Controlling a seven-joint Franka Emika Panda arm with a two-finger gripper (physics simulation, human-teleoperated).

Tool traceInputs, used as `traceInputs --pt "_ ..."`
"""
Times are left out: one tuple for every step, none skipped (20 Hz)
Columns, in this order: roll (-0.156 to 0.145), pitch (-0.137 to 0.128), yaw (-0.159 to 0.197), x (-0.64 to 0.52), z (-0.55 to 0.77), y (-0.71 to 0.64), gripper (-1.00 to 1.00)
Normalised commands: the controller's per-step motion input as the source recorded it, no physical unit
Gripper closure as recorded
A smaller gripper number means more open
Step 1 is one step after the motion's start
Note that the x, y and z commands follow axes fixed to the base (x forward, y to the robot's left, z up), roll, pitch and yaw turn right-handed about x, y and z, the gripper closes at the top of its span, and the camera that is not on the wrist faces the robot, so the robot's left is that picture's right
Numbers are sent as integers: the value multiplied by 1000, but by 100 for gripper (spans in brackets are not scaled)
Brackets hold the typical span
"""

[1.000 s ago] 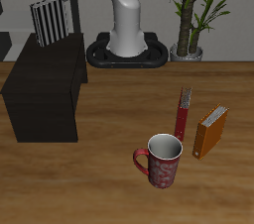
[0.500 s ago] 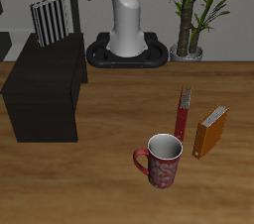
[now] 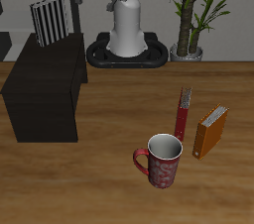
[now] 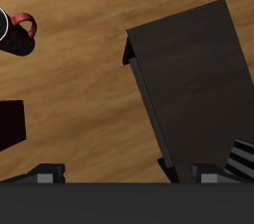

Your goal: Place the striped book upright on top of the shelf and place the red mug on top of the shelf

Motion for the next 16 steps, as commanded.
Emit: traceInputs --pt "-71 -118 320 745 70 431 -100" --pt "-156 -12 143 881 -97 197 -100" --pt "90 204 76 952 -231 542 -100" --pt "-23 5 148 564 -59 132 -100" --pt "-92 -119 203 752 15 629 -100" --pt "102 266 82 1233 -334 334 -100" --pt "-32 -40 85 279 6 156 -100" --pt "-2 -103 204 605 -8 420 -100" --pt "0 -26 122 647 -7 323 -100" --pt "0 0 0 -4 4 -110 -100" --pt "43 -61 90 1141 115 888 -100" --pt "29 144 -199 797 -85 561 -100" --pt "125 19 110 412 -10 486 -100" --pt "-48 -120 178 640 19 625 -100" --pt "0 0 0 5 -6 -32 -100" --pt "94 74 -27 596 -125 572 -100"
